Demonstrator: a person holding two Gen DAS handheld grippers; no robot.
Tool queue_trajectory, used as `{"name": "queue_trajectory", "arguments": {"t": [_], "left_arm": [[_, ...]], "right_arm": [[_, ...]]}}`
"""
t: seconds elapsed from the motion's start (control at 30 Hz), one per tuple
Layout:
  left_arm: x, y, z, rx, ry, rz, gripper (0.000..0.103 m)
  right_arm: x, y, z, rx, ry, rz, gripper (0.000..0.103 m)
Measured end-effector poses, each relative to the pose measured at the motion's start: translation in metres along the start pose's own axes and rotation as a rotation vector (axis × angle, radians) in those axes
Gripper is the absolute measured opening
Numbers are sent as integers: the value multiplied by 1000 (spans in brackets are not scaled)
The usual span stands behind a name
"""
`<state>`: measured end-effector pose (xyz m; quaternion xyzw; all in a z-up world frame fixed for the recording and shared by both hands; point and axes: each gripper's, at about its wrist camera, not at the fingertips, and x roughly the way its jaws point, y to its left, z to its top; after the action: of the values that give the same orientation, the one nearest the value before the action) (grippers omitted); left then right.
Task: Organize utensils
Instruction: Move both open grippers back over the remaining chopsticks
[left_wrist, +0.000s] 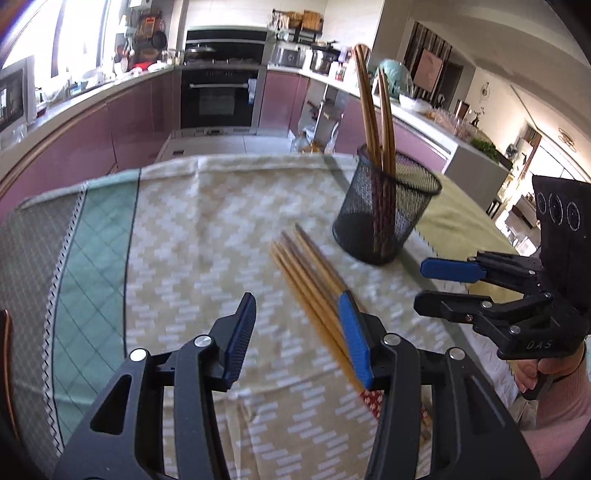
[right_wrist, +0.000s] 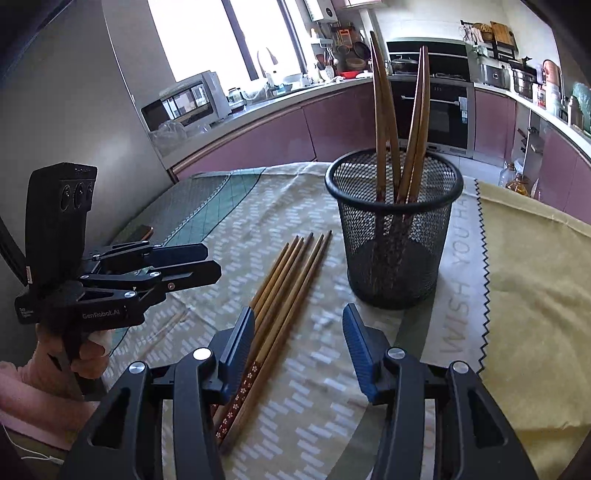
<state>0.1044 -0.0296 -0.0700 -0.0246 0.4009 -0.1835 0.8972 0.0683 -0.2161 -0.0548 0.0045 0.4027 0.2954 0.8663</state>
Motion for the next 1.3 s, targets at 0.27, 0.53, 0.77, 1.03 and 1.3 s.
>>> {"name": "queue_trajectory", "arguments": {"t": [0.27,0.53,0.77,1.03,1.3], "left_arm": [[18,-9,-18,18,82,-10,47],[24,-14,-20,33,106,10,47],[28,-20,-18,55,110,30,47],[26,-16,-20,61,113,27,43],[25,-12,-20,59,115,22,37]], "right_arm": [[14,9,-11,-1,37,-13,48],[15,9,-15,13,40,-16,48],[19,12,-16,2,43,-26,48],[25,14,-16,-14,55,-44,47],[33,19,-14,-34,74,-75,43]]}}
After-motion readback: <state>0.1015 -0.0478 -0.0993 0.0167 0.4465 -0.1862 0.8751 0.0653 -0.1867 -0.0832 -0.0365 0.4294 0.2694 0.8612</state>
